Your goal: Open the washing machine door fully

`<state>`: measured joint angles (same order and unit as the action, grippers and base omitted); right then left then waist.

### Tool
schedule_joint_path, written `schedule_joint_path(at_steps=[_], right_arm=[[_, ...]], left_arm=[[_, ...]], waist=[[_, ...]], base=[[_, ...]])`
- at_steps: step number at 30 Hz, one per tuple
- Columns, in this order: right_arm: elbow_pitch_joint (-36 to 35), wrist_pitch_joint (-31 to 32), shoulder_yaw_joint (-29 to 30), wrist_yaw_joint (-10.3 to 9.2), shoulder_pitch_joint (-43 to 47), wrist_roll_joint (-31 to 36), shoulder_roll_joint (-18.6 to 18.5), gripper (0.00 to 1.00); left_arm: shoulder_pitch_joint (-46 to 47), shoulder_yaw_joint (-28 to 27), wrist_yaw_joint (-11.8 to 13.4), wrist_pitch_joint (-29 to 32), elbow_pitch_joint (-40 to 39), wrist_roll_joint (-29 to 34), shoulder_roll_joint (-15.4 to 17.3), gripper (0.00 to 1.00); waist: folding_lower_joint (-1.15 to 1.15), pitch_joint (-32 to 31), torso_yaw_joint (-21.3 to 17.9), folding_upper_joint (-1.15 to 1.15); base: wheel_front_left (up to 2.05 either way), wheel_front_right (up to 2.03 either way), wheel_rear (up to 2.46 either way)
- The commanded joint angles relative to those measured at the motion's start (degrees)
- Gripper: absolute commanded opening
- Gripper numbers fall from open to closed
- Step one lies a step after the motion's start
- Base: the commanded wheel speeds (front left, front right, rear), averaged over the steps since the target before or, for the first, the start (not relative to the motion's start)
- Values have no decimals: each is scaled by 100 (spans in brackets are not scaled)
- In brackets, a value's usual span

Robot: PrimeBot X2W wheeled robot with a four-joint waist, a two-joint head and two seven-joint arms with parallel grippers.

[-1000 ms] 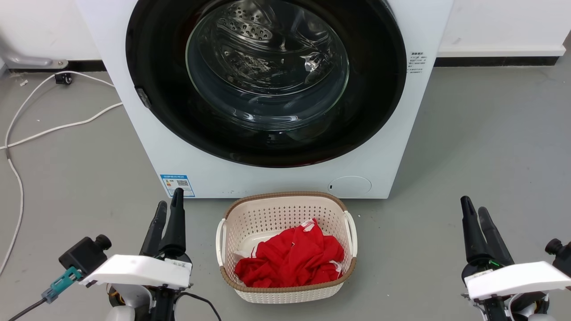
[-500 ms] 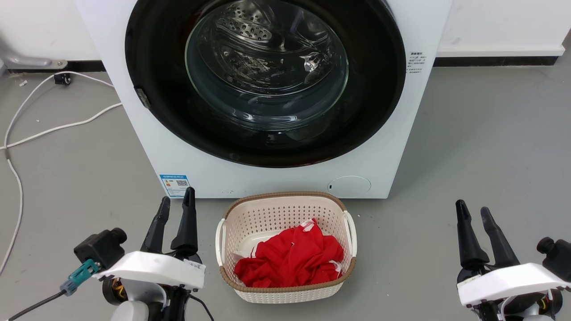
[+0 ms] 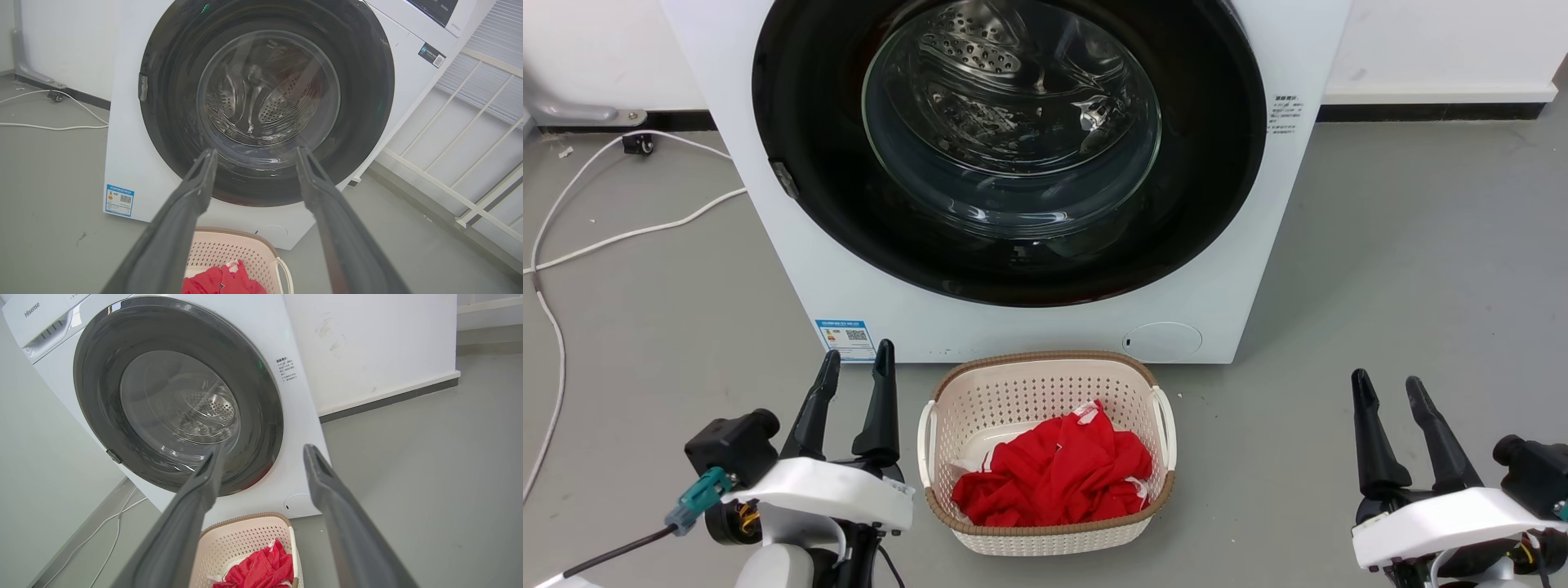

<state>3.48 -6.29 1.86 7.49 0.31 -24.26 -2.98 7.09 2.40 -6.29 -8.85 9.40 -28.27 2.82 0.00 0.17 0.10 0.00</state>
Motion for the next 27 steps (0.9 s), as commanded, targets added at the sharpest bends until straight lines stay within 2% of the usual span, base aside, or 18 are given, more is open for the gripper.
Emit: schedule_joint_path(at_steps=[1, 27], right_arm=[[-96, -53, -11, 0, 26, 175, 4, 100], [-236, -224, -87, -1, 109, 1510, 12, 100]], left_arm=[[107, 24, 22, -61, -28, 171, 12, 100], [131, 225, 125, -393, 36, 1655, 55, 100]], waist=[[0, 0, -1, 0], [0, -2, 7, 0]], base=[[0, 0, 0], [0, 0, 0]])
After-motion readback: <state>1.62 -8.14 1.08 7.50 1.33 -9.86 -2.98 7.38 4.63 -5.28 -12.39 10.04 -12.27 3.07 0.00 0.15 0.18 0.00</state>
